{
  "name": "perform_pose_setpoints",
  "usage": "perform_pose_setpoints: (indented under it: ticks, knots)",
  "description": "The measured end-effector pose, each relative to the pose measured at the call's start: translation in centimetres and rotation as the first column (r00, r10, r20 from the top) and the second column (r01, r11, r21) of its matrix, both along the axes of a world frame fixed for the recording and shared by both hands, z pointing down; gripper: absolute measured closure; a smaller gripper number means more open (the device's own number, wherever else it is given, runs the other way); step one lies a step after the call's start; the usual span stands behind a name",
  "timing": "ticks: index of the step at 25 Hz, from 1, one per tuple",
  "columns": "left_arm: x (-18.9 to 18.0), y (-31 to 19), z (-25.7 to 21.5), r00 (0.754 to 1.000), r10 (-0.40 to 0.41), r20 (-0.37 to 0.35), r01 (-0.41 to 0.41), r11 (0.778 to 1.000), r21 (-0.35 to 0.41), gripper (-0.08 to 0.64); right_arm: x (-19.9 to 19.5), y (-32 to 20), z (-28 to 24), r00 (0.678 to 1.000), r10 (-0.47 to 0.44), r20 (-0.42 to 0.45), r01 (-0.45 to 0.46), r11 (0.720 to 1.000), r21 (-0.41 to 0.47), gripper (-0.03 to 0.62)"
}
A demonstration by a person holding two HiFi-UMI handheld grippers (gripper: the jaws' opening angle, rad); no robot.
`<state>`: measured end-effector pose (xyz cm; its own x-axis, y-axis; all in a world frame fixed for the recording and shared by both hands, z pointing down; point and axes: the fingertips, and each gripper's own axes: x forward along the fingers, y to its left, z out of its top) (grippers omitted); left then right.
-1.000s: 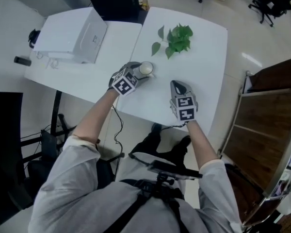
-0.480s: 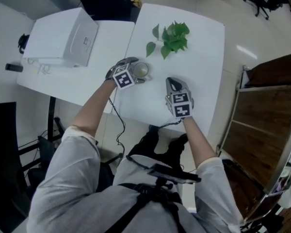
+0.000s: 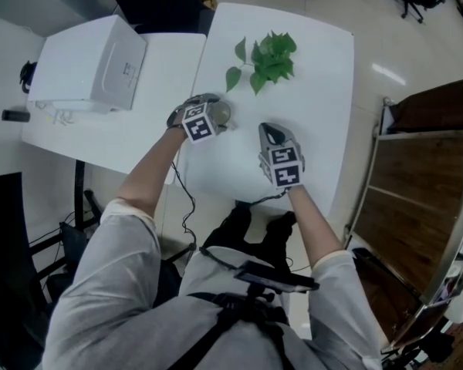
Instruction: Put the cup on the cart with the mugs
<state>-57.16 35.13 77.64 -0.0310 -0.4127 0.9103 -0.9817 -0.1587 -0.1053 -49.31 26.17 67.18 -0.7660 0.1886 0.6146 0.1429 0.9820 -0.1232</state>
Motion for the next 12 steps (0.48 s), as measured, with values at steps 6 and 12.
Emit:
perform_pose_setpoints:
  ticks: [6,12]
  knots:
    - [-0.07,0.02,-0.04,0.999,-0.043,-0.007,0.043,0.999,0.006,0.153,0.10,-0.17,0.31,1.000,0.004,-0.013,-0.004,1.000,0.001,0.584]
    - [-0.01,0.51,-0.43,0.996,-0.088,-0.020,0.088,0.996,0.014,0.155,0.35,0.14,0.34,1.000,-0.018,-0.015,0.018,1.000,0.010,0.584]
